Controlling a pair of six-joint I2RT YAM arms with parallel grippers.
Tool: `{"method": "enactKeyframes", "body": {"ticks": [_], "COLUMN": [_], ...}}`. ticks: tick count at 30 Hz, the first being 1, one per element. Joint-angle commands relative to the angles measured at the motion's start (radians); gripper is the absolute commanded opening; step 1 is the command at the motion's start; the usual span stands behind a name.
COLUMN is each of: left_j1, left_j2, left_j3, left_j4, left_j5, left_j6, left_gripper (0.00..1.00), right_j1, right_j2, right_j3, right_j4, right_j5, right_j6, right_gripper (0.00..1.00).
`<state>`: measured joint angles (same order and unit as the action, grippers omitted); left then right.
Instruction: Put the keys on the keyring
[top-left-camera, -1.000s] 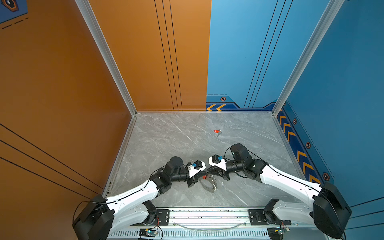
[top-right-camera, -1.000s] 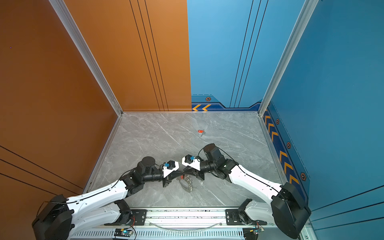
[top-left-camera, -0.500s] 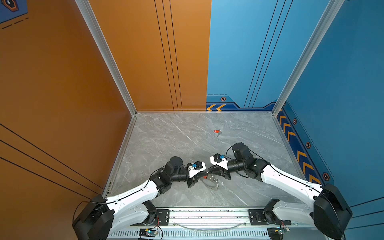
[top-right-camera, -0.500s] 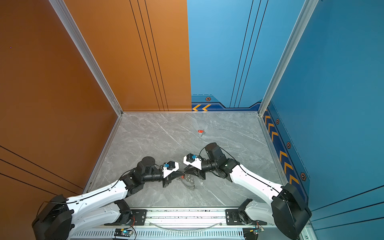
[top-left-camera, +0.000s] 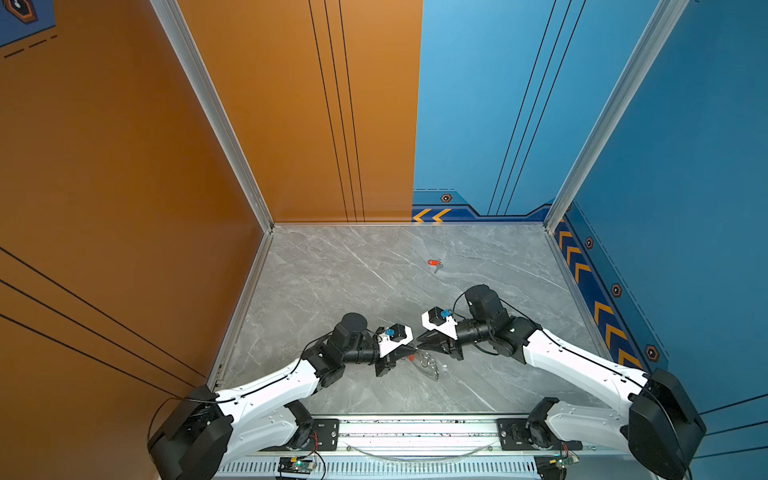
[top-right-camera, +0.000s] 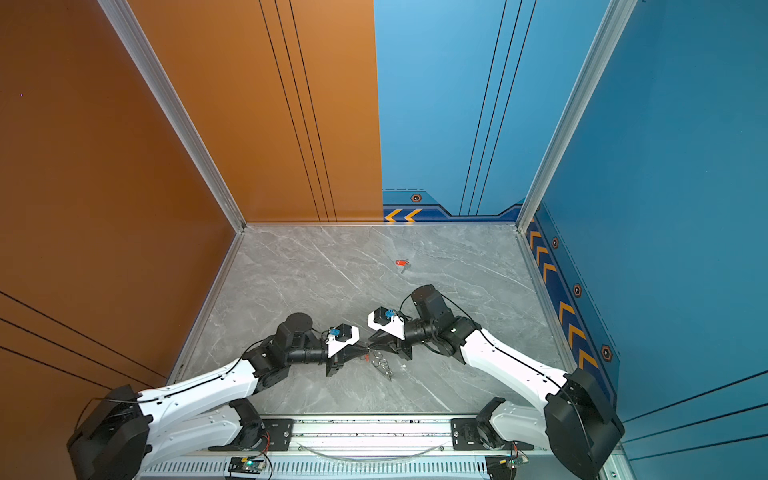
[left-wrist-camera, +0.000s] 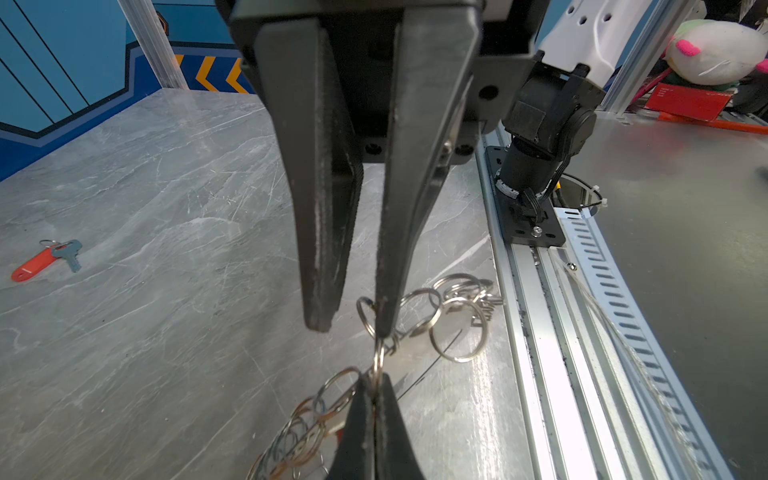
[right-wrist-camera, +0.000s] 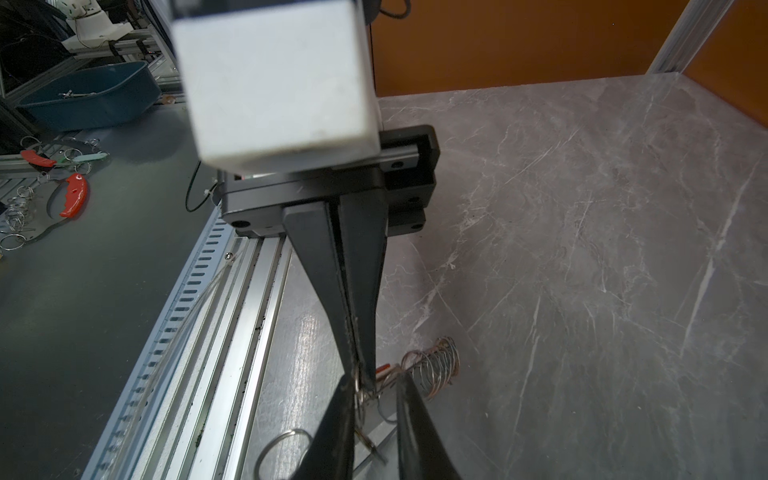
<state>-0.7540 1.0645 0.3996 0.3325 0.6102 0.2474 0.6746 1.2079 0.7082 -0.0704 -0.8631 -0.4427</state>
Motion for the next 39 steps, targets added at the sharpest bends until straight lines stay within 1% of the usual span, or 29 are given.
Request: {"method": "enactKeyframes", "body": {"ticks": [1, 7, 12, 25, 31, 35, 39], "left_j1": [-0.011, -0.012, -0.011, -0.008, -0.009, -0.008, -0.008], "left_j2": [-0.001, -0.01, -0.033, -0.008, -0.007, -0.005, -0.006], "left_j3": [0.014, 0.01, 0.003, 0.007, 0.01, 0.011, 0.011], "left_j4": [0.028, 0.028, 0.029, 0.029, 0.029, 0.028, 0.029], "left_j5": [0.047, 0.048, -0.01, -0.02, -0.014, -0.013, -0.016], "left_j6": [0.018, 0.021, 0.02, 0.016, 0.013, 0.012, 0.01], "left_gripper": [0.0, 0.0, 0.0, 0.0, 0.0, 0.0, 0.0], "right_j1": [0.0, 0.006, 0.02, 0.006, 0.016, 0.02, 0.02], "right_j2": [0.006, 0.028, 0.026, -0.067, -0.037, -0.008, 0.0], "right_j3": [0.032, 0.037, 0.013, -0.038, -0.024, -0.002, -0.001], "right_j4": [-0.054, -0.069, -0.078, 0.04, 0.018, -0.006, -0.015], "right_j5": [0.021, 0.01, 0.009, 0.001, 0.024, 0.022, 0.026], "right_j6": [-0.032, -0.042, -0.051, 0.034, 0.027, 0.016, 0.009], "right_gripper": [0.21, 0.21, 0.21, 0.21, 0.21, 0.17, 0.16]}}
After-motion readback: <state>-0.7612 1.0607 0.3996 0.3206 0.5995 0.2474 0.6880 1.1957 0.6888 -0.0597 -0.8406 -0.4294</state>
